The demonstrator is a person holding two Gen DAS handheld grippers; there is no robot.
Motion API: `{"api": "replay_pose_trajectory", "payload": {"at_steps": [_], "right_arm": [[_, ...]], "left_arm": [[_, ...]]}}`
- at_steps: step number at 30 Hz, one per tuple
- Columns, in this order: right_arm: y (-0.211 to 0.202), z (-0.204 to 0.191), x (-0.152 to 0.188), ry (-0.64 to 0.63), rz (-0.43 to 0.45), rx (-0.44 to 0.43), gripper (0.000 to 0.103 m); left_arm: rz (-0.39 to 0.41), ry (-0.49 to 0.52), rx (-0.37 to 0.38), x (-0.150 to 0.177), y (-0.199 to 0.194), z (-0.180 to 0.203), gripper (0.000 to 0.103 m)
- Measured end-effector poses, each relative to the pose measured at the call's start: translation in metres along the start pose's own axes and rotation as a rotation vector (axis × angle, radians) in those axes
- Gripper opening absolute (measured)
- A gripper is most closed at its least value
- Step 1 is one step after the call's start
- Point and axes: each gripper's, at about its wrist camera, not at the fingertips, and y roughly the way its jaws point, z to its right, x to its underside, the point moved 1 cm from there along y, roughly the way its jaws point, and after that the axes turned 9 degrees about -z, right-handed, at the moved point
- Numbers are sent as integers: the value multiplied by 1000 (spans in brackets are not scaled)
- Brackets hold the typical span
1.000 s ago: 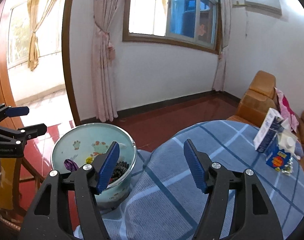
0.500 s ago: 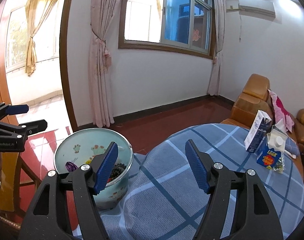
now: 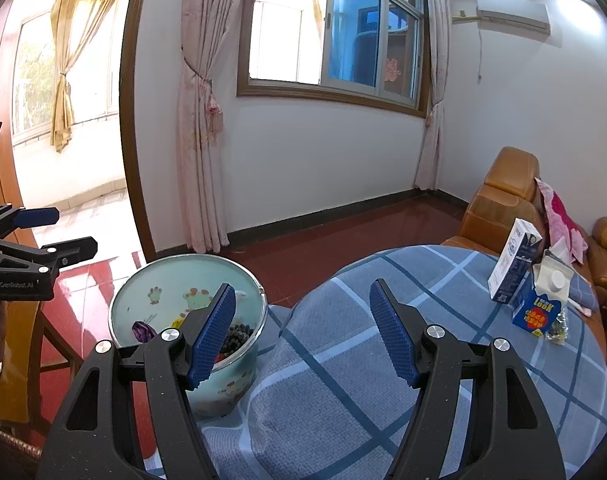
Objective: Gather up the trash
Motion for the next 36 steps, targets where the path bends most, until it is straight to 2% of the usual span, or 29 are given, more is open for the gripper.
{"api": "replay_pose_trajectory", "payload": {"at_steps": [29, 36], "right_arm": [[-3, -3, 3, 3, 7, 0, 69], [-5, -4, 3, 2, 16, 5, 73]], "left_arm": [[5, 26, -25, -2, 0, 3, 95], [7, 35, -36, -2, 2, 4, 95]]}}
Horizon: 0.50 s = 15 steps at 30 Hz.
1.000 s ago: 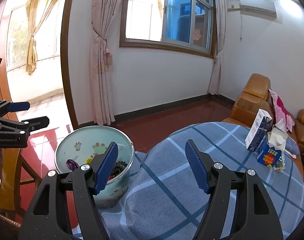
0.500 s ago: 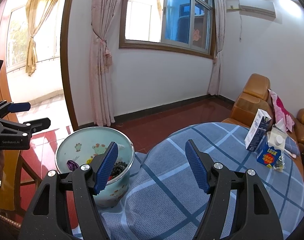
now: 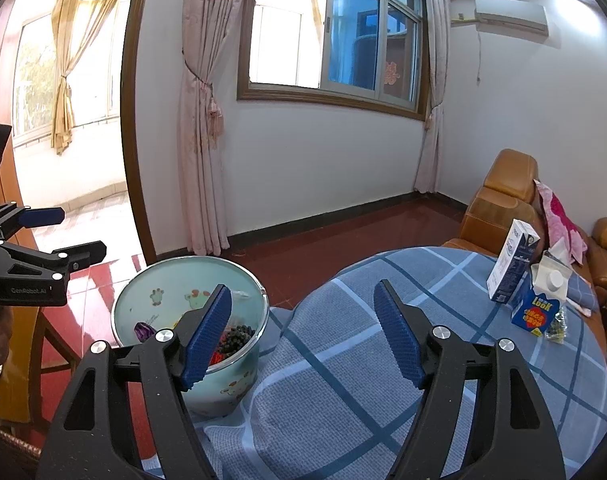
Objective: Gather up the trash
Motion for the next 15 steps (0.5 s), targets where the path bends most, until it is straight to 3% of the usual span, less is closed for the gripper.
{"api": "replay_pose_trajectory", "payload": {"at_steps": [15], "right_arm": [[0, 2, 0, 4, 2, 0, 73]], "left_arm": [[0, 22, 2, 1, 1, 6, 95]]}}
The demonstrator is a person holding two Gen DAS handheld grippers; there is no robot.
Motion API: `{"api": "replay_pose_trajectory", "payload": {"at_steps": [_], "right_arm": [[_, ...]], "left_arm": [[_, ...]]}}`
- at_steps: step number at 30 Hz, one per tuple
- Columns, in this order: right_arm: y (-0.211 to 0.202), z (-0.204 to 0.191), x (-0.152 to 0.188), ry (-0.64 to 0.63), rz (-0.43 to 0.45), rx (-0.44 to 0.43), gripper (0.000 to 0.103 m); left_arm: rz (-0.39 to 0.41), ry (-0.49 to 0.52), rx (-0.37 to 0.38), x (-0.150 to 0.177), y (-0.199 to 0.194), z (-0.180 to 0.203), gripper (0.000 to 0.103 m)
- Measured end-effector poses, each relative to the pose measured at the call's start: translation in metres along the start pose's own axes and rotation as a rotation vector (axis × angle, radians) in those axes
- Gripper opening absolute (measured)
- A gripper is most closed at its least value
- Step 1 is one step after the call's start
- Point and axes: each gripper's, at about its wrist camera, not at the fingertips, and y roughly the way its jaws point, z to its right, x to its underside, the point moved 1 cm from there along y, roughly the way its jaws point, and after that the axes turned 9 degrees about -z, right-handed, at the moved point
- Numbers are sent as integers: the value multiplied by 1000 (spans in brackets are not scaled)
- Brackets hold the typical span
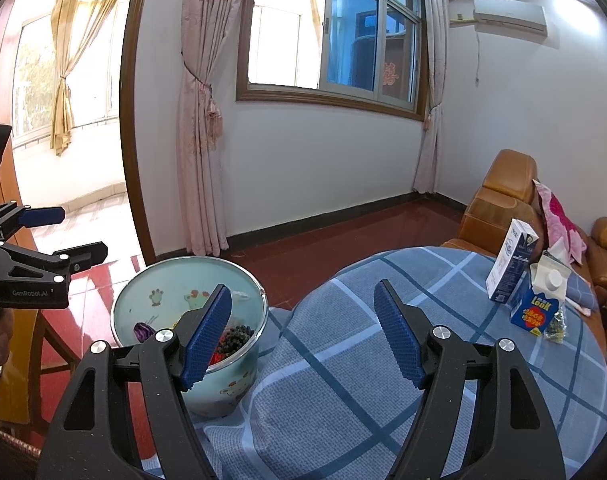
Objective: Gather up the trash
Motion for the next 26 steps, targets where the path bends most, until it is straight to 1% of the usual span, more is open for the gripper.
{"api": "replay_pose_trajectory", "payload": {"at_steps": [4, 6, 14, 17, 20, 22, 24, 26], "right_arm": [[0, 0, 0, -1, 0, 0, 73], [0, 0, 0, -1, 0, 0, 73], [1, 0, 1, -1, -3, 1, 73], [2, 1, 3, 2, -7, 4, 73], [1, 4, 5, 0, -10, 16, 74], [3, 12, 8, 7, -21, 39, 75], [5, 30, 13, 26, -48, 76, 75], [10, 58, 21, 69, -83, 119, 75]], "left_arm": [[-2, 10, -3, 0, 1, 3, 95], [-4, 12, -1, 0, 2, 3, 97], [6, 36, -6, 2, 0, 7, 97], [2, 47, 4, 3, 0, 9, 97], [-11, 37, 10, 1, 0, 7, 97], [-12, 31, 25, 1, 0, 5, 97], [-12, 26, 43, 0, -1, 3, 97], [-14, 15, 53, 1, 0, 2, 97]]}}
